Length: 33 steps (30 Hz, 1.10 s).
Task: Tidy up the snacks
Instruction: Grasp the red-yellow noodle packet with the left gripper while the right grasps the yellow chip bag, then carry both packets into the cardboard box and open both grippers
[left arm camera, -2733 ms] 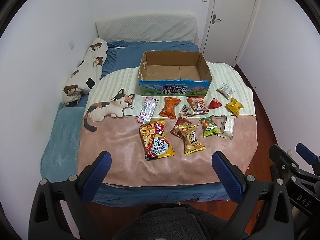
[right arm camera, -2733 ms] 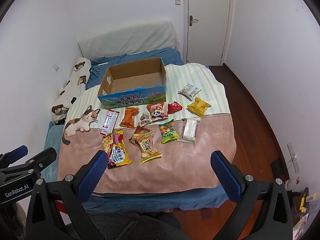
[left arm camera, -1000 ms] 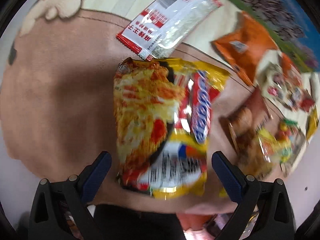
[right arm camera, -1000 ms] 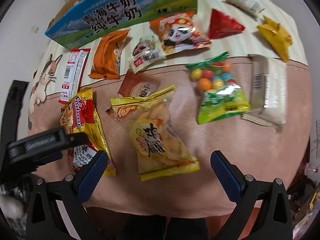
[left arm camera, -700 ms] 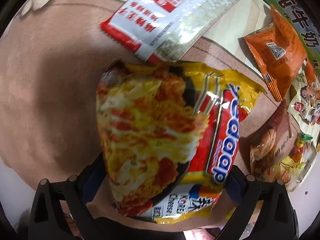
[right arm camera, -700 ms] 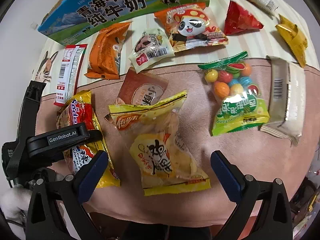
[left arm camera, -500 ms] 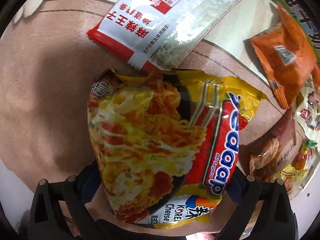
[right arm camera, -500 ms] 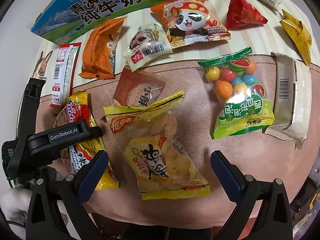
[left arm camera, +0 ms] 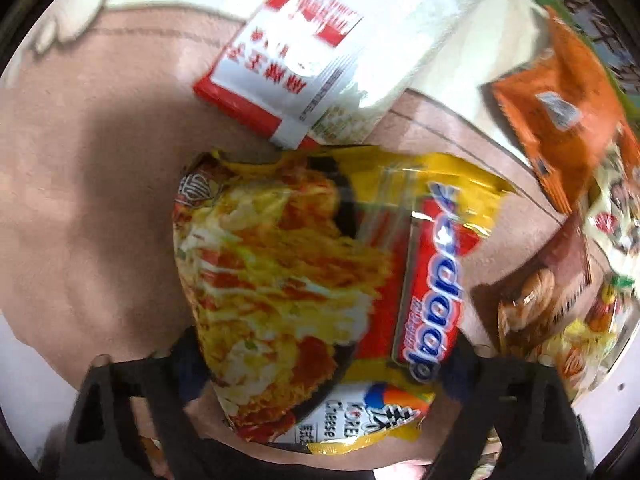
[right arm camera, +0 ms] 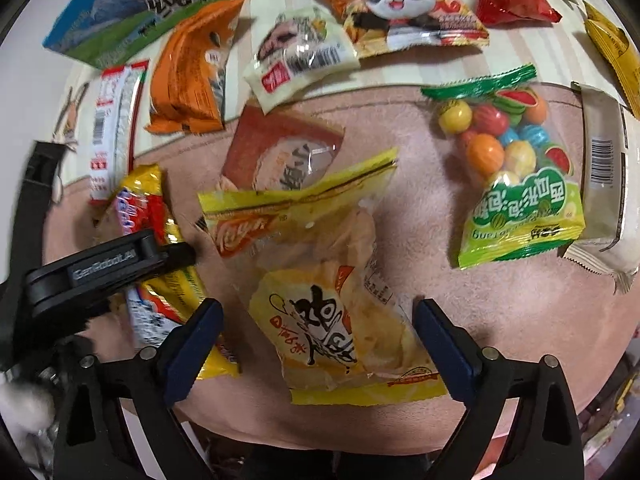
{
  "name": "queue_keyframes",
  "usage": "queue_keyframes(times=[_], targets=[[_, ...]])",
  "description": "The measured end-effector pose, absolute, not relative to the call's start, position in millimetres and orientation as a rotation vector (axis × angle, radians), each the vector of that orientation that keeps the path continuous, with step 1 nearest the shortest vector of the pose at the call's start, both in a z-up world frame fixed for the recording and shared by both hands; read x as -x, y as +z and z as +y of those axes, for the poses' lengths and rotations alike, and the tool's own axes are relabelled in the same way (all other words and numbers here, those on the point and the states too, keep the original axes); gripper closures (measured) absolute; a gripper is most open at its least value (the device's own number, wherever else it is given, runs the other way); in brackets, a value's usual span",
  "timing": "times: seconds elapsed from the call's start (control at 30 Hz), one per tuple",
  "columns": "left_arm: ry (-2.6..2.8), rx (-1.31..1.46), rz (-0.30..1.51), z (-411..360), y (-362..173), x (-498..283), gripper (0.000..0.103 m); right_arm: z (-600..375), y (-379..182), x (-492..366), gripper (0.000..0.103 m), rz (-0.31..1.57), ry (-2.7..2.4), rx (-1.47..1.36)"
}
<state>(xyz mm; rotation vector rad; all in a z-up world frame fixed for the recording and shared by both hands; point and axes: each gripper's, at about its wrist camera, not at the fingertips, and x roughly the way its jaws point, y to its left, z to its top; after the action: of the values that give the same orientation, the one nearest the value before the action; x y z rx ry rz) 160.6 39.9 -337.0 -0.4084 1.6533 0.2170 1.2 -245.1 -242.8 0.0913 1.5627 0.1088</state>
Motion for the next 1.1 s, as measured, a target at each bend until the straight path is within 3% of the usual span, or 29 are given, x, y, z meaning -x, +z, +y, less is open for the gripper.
queue_keyframes(times=[0.07,0.23,0.5,0.87,1.1], targets=[[0.203,0.367,1.633,34.9,-324.6,-153.9,0.019,-238.5,-247.9,2.7,0.010,1.560,0.095,-0.045],[0.170,0.213,1.575,21.4,-291.5,-139.5,0.019,-231.5,-258.5,8.5,0.038,1.530,0.041,0.015],[0.142,0.137,1.523,6.3,-245.7,-121.9,0.019,-246.8,-257.1,28.0,0.053,1.477,-0.010,-0.058],[0.083,0.096,1.488,1.1,-221.9,-112.3,0.019,-260.8,-229.8,44.6,0.056,1.439,-0.061,-0.128],[0.049,0.084,1.547,-2.9,-247.2,-104.1,0.019,-285.7,-252.3,61.0,0.044,1.478,-0.039,-0.267]])
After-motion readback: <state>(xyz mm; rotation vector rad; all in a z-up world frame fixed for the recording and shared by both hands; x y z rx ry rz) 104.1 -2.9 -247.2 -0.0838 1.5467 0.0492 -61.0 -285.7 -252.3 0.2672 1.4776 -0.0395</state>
